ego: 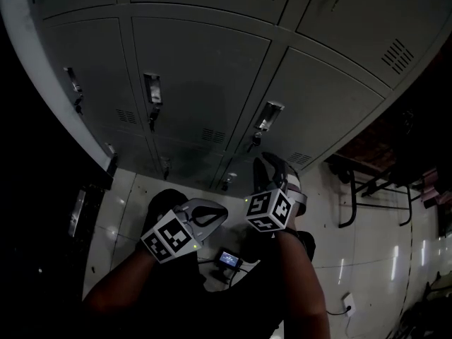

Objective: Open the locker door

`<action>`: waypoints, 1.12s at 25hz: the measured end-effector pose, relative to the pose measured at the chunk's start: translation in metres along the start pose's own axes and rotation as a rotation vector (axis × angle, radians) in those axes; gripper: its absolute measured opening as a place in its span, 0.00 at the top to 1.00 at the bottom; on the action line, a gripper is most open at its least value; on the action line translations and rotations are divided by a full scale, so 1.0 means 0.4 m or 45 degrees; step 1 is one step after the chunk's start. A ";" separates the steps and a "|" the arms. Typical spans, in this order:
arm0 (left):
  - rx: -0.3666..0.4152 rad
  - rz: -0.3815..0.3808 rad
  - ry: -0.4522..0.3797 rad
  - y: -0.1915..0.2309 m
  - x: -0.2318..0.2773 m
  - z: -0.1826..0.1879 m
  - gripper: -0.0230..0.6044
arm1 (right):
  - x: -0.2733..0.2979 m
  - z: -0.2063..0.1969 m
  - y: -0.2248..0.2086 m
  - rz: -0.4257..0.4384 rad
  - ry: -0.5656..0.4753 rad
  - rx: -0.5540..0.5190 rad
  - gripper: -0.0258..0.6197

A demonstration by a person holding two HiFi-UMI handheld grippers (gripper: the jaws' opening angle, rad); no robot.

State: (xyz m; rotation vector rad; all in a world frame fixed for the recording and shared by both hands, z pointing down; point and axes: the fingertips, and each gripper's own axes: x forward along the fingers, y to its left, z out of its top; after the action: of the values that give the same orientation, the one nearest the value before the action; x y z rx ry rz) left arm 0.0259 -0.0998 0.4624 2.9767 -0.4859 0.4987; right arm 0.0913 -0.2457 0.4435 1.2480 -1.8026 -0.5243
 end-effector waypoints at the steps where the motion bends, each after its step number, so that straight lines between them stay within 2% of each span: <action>1: -0.001 -0.001 -0.003 0.000 0.000 0.001 0.94 | 0.012 0.008 -0.009 -0.025 0.018 -0.060 0.82; 6: -0.009 -0.010 -0.011 -0.009 0.002 0.000 0.94 | 0.061 0.034 -0.013 -0.116 0.096 -0.374 0.82; 9: -0.010 -0.009 -0.013 -0.007 -0.002 0.001 0.94 | 0.075 0.039 -0.015 -0.185 0.120 -0.490 0.89; 12: -0.010 -0.008 -0.011 -0.006 -0.004 -0.001 0.94 | 0.069 0.030 -0.011 -0.222 0.119 -0.517 0.92; 17: -0.006 -0.006 -0.004 -0.004 -0.003 -0.003 0.94 | 0.017 0.022 0.013 -0.219 0.069 -0.529 0.92; 24: 0.000 -0.004 0.016 -0.004 0.001 -0.010 0.94 | -0.123 -0.019 0.052 -0.239 -0.032 -0.517 0.92; 28: 0.004 -0.004 0.027 -0.007 0.006 -0.011 0.94 | -0.220 -0.073 0.063 -0.246 -0.035 -0.476 0.92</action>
State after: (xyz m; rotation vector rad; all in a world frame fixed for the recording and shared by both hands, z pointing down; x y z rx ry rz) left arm 0.0277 -0.0973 0.4672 2.9717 -0.4791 0.5306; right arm 0.1132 -0.1522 0.4418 1.1589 -1.5236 -0.9444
